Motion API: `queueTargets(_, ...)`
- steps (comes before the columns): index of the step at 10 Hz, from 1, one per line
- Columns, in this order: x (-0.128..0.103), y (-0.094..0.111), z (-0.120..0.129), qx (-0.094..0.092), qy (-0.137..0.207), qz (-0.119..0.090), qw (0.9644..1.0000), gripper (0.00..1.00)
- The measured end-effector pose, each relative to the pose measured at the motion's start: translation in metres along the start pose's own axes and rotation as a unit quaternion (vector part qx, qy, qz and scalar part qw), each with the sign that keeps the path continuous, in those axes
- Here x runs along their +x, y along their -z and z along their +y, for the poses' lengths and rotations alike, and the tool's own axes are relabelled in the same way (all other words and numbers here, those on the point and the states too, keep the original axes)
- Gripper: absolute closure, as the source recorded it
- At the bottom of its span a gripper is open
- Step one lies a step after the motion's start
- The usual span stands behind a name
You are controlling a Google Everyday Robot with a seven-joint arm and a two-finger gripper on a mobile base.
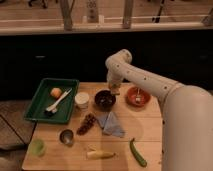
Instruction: Place eraser in purple bowl
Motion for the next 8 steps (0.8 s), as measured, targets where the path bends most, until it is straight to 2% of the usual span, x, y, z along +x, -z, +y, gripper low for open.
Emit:
queueTargets(1,-0.001,-0.001,-0.002,0.0,0.002,0.0,1.0,0.9)
queueTargets(2,-0.006,-0.003,-0.007,0.002,-0.001,-0.001,1.0,0.8)
queueTargets(3,-0.012,-0.007,-0.012,0.002,-0.003,-0.002,1.0,0.67)
queueTargets(6,-0.031,-0.016,-0.021,0.006,-0.005,-0.009,0.9999,0.4)
queueTargets(7,-0.041,-0.023,-0.024,0.008,-0.004,-0.016,0.9998,0.28)
queueTargets(8,-0.048,-0.029,-0.029,0.011,-0.001,-0.024,0.9997,0.21)
